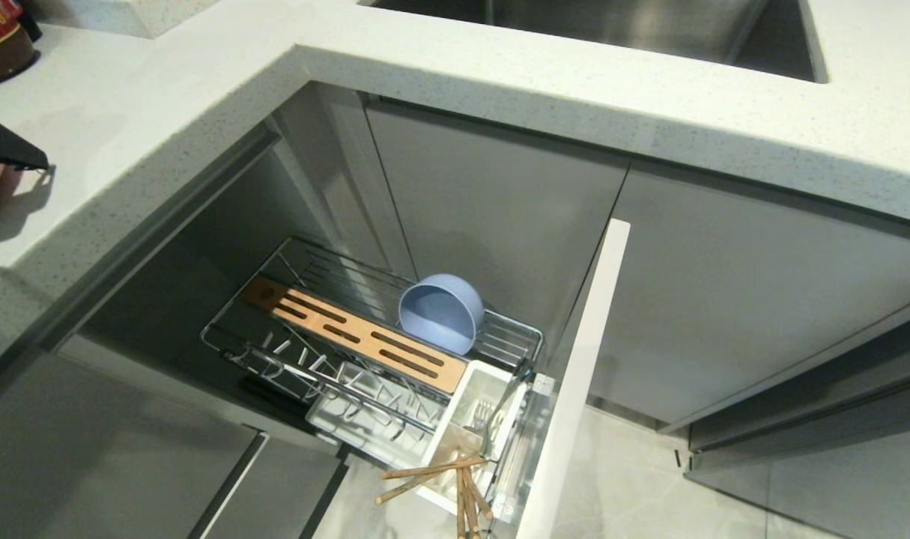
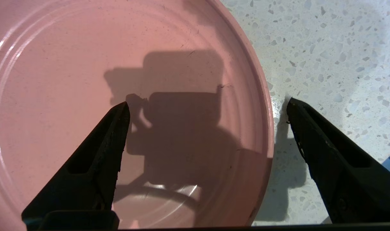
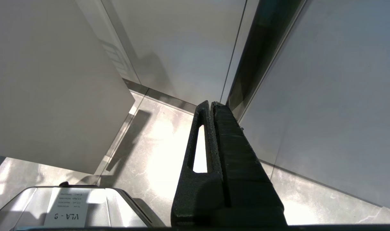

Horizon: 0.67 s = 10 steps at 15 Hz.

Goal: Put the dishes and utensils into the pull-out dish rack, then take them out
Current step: Pick up the plate and place it in the cupboard

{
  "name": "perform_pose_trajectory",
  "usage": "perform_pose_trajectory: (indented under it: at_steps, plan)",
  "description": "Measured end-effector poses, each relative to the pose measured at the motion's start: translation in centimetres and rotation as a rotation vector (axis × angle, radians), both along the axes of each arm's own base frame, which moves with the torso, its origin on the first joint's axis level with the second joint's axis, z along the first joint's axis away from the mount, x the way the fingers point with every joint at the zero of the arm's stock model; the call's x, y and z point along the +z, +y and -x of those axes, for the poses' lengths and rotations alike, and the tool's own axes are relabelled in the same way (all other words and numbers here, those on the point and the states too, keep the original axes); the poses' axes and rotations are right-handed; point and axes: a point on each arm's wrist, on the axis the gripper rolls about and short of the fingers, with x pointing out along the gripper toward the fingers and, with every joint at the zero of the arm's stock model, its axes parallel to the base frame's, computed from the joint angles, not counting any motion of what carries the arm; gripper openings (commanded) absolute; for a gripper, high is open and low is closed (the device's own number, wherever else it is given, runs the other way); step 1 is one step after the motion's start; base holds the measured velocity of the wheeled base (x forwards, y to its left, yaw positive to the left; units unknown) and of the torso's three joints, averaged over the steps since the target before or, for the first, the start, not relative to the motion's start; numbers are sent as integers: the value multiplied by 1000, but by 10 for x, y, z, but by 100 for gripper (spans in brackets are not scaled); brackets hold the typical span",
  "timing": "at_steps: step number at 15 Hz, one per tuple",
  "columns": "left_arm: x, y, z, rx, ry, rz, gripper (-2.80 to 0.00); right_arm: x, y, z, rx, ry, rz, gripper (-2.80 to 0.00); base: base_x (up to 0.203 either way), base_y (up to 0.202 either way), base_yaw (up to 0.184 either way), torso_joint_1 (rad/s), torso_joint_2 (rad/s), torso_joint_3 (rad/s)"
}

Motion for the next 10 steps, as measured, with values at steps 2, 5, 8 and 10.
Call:
perform_pose_trajectory:
  at_steps: [2,5,8,10]
  plan:
    - [-1,0,-3,-3,5,0,0,0,0,0,0,0,0,-280,0,0,0,0,0,0]
    - [-2,0,-5,-4,9,2,0,0,0,0,0,0,0,-280,0,0,0,0,0,0]
    - [-3,1,-6,-4,14,1,-280,0,0,0,0,0,0,-280,0,0,0,0,0,0]
    - [-3,0,-6,-6,15,2,-280,0,0,0,0,0,0,-280,0,0,0,0,0,0]
